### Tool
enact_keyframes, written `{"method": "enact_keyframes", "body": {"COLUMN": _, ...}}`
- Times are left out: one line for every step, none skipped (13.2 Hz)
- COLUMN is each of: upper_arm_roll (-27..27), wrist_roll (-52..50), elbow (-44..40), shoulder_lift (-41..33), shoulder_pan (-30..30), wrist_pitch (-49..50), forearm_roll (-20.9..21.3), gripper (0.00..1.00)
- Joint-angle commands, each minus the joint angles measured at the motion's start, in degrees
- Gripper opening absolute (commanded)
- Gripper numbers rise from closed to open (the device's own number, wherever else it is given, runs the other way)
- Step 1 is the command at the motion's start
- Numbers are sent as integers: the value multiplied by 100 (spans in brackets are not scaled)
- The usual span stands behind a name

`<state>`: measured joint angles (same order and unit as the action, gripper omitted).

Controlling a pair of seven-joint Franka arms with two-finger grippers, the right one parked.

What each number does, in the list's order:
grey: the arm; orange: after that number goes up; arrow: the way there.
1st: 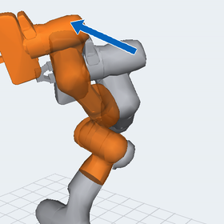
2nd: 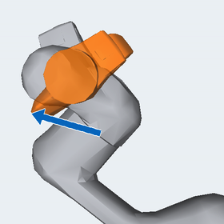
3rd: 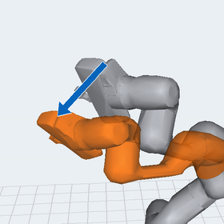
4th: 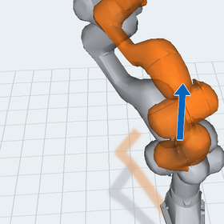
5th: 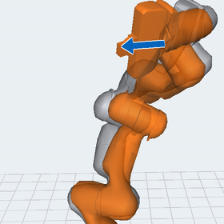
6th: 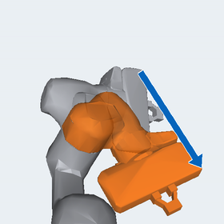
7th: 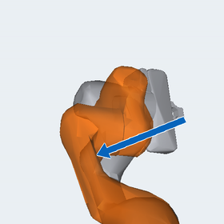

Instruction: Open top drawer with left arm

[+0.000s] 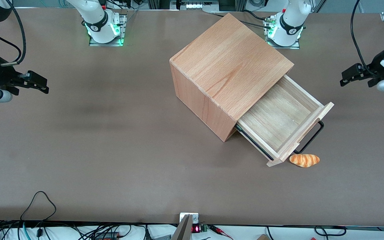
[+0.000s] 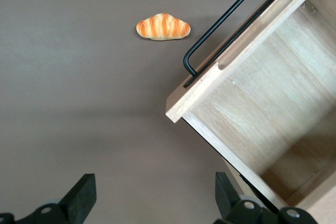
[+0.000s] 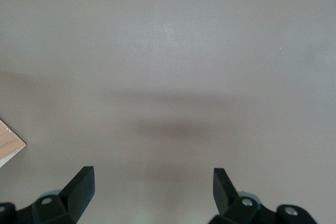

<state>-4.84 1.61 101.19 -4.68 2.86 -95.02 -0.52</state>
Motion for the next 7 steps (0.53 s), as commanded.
{"method": "enact_keyframes", "body": {"upper_arm_roll": 45, "wrist_roll": -108, "elbow": -161, "shoulder_lift": -6, "shoulder_pan": -31, "wrist_pitch": 142, "forearm_roll": 157, "gripper": 100}}
{"method": "enact_keyframes", "body": {"upper_arm_roll": 36, "wrist_roll": -91, "elbow": -170, "shoulder_lift": -6, "shoulder_pan": -31, "wrist_pitch": 20, "forearm_roll": 157, "gripper": 100}}
{"method": "enact_keyframes", "body": {"upper_arm_roll": 27, "wrist_roll": -64, "elbow": -179, "shoulder_lift": -6, "shoulder_pan": -31, "wrist_pitch": -86, "forearm_roll": 88, "gripper": 100}}
{"method": "enact_keyframes", "body": {"upper_arm_roll": 10, "wrist_roll": -55, "elbow": -179, "shoulder_lift": -6, "shoulder_pan": -40, "wrist_pitch": -96, "forearm_roll": 44, "gripper": 100}}
{"method": "enact_keyframes", "body": {"upper_arm_roll": 10, "wrist_roll": -55, "elbow": -187, "shoulder_lift": -6, "shoulder_pan": -40, "wrist_pitch": -87, "forearm_roll": 43, "gripper": 100}}
{"method": "enact_keyframes", "body": {"upper_arm_roll": 10, "wrist_roll": -55, "elbow": -187, "shoulder_lift": -6, "shoulder_pan": -57, "wrist_pitch": -87, "forearm_roll": 43, "gripper": 100}}
{"method": "enact_keyframes", "body": {"upper_arm_roll": 10, "wrist_roll": -55, "elbow": -187, "shoulder_lift": -6, "shoulder_pan": -83, "wrist_pitch": -78, "forearm_roll": 43, "gripper": 100}}
